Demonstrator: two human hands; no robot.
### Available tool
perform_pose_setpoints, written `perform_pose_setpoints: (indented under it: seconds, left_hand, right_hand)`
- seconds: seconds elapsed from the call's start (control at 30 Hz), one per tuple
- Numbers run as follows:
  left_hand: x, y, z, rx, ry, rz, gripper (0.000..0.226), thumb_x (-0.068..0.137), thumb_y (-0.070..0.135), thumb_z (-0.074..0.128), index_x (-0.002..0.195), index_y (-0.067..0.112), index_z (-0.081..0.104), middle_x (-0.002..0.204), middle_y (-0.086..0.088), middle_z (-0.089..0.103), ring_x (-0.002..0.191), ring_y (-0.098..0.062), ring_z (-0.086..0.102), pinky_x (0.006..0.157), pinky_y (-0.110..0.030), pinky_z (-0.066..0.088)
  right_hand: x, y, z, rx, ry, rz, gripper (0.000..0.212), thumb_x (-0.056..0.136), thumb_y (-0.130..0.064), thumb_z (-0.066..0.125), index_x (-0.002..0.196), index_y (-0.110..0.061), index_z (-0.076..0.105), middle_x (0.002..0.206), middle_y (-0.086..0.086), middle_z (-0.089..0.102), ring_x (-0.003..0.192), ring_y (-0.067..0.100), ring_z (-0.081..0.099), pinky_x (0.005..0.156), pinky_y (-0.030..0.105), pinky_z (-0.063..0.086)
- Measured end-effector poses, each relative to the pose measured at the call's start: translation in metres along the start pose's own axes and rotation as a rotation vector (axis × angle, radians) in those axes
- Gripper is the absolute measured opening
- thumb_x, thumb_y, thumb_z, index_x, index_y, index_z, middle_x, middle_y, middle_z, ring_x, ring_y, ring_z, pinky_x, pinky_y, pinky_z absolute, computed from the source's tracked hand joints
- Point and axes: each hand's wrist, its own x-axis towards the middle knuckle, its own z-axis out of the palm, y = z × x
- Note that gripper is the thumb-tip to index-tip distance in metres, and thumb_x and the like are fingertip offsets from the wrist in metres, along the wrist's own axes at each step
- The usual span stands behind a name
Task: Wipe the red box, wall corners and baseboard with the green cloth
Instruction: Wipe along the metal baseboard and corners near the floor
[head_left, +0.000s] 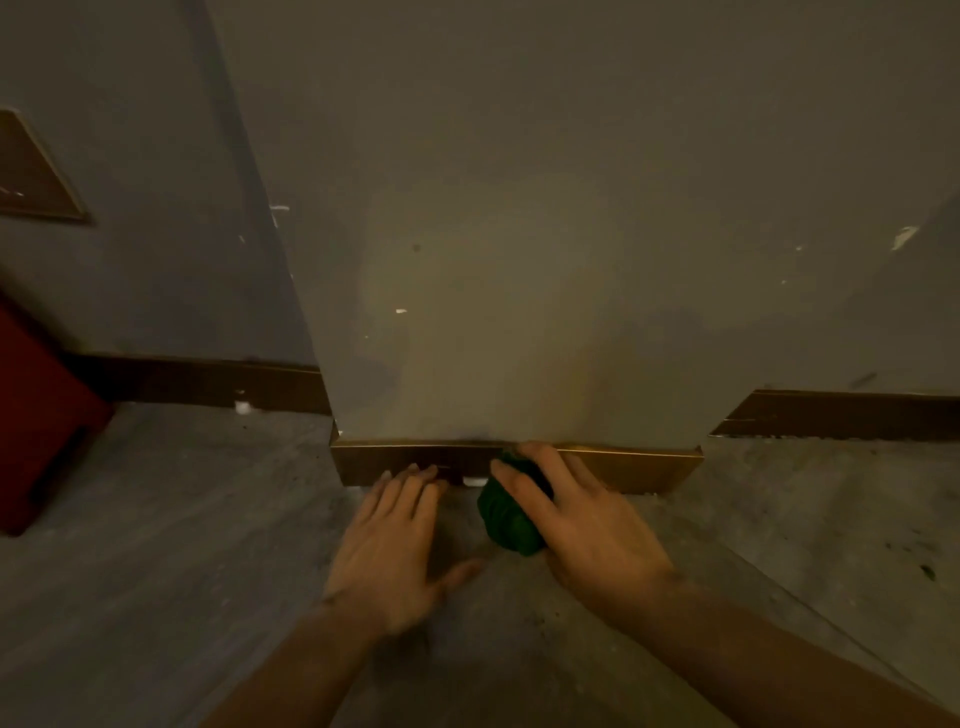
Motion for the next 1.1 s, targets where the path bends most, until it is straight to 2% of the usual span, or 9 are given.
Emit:
perform_pose_setpoints:
  seconds: [0.07, 0.13, 0.23, 0.3, 0.57, 0.63, 0.87, 0.93, 1.1]
  left_hand:
    - [0.001, -0.003, 0.019, 0.043, -0.036, 0.003, 0.114, 0.076, 0.098, 0.019, 0.161, 0.026, 0.003, 0.168, 0.003, -0.007, 0.154, -0.018, -0.017, 0.125, -0.041, -0.012]
    - [0.001, -0.001, 0.038, 0.040, -0.048, -0.014, 0.120, 0.072, 0.102, 0.017, 0.159, 0.024, -0.012, 0.167, 0.001, -0.021, 0.149, -0.017, -0.031, 0.123, -0.043, -0.015]
    - [0.004, 0.003, 0.060, -0.007, -0.032, -0.056, 0.124, 0.072, 0.101, 0.020, 0.159, 0.017, -0.009, 0.168, -0.005, -0.015, 0.152, -0.020, -0.026, 0.124, -0.045, -0.008]
    - [0.005, 0.006, 0.069, -0.025, -0.013, -0.090, 0.128, 0.072, 0.102, 0.022, 0.160, 0.013, -0.005, 0.169, -0.007, -0.012, 0.153, -0.021, -0.021, 0.125, -0.046, -0.005]
    - [-0.001, -0.001, 0.101, -0.042, -0.008, -0.208, 0.125, 0.074, 0.100, 0.028, 0.161, 0.013, 0.005, 0.170, -0.010, -0.001, 0.156, -0.027, -0.010, 0.124, -0.054, 0.004]
    - [-0.002, -0.003, 0.104, -0.024, -0.015, -0.207, 0.123, 0.076, 0.099, 0.025, 0.161, 0.012, 0.003, 0.169, -0.011, -0.002, 0.156, -0.028, -0.011, 0.124, -0.055, 0.007]
    - [-0.003, -0.005, 0.106, -0.010, -0.032, -0.184, 0.127, 0.075, 0.099, 0.027, 0.158, 0.004, 0.014, 0.168, -0.017, 0.005, 0.156, -0.031, -0.004, 0.123, -0.058, 0.015]
    - [-0.003, -0.006, 0.108, 0.001, -0.033, -0.183, 0.128, 0.075, 0.099, 0.028, 0.158, 0.001, 0.014, 0.168, -0.018, 0.006, 0.156, -0.031, -0.002, 0.123, -0.058, 0.016]
    - [-0.002, -0.008, 0.111, 0.045, -0.036, -0.171, 0.125, 0.079, 0.096, 0.025, 0.157, 0.000, 0.010, 0.167, -0.022, 0.001, 0.156, -0.034, -0.004, 0.123, -0.055, 0.013]
  right_hand:
    - [-0.004, 0.003, 0.006, -0.078, -0.066, -0.033, 0.104, 0.063, -0.009, 0.086, 0.147, -0.021, 0.026, 0.143, 0.012, 0.037, 0.119, 0.034, 0.051, 0.087, 0.045, 0.055]
    - [-0.007, 0.006, 0.014, -0.117, -0.134, -0.050, 0.113, 0.056, -0.012, 0.091, 0.147, -0.020, 0.025, 0.143, 0.012, 0.037, 0.118, 0.035, 0.051, 0.090, 0.048, 0.052]
    - [-0.003, 0.013, 0.027, -0.169, -0.130, -0.058, 0.115, 0.037, -0.016, 0.096, 0.139, -0.018, 0.045, 0.130, 0.012, 0.055, 0.103, 0.033, 0.062, 0.078, 0.046, 0.057]
    - [-0.003, 0.017, 0.034, -0.181, -0.136, -0.047, 0.116, 0.032, -0.016, 0.096, 0.137, -0.020, 0.047, 0.126, 0.011, 0.059, 0.098, 0.033, 0.064, 0.075, 0.047, 0.057]
    - [0.004, 0.023, 0.072, -0.208, -0.184, -0.160, 0.094, 0.052, -0.025, 0.089, 0.134, -0.034, 0.045, 0.135, 0.016, 0.055, 0.111, 0.041, 0.058, 0.084, 0.056, 0.055]
    - [0.006, 0.022, 0.079, -0.195, -0.175, -0.159, 0.085, 0.058, -0.025, 0.082, 0.134, -0.033, 0.045, 0.138, 0.018, 0.053, 0.112, 0.043, 0.058, 0.084, 0.058, 0.055]
    - [0.030, 0.017, 0.090, -0.280, -0.133, -0.244, 0.087, 0.058, -0.029, 0.090, 0.135, -0.022, 0.050, 0.137, 0.021, 0.051, 0.107, 0.040, 0.056, 0.081, 0.052, 0.054]
    - [0.043, 0.009, 0.094, -0.313, -0.072, -0.295, 0.080, 0.064, -0.029, 0.084, 0.136, -0.016, 0.051, 0.137, 0.019, 0.051, 0.107, 0.039, 0.054, 0.080, 0.051, 0.053]
    - [0.070, -0.018, 0.113, -0.427, 0.098, -0.385, 0.045, 0.093, -0.018, 0.042, 0.136, -0.008, 0.047, 0.135, 0.013, 0.048, 0.102, 0.033, 0.052, 0.076, 0.046, 0.051]
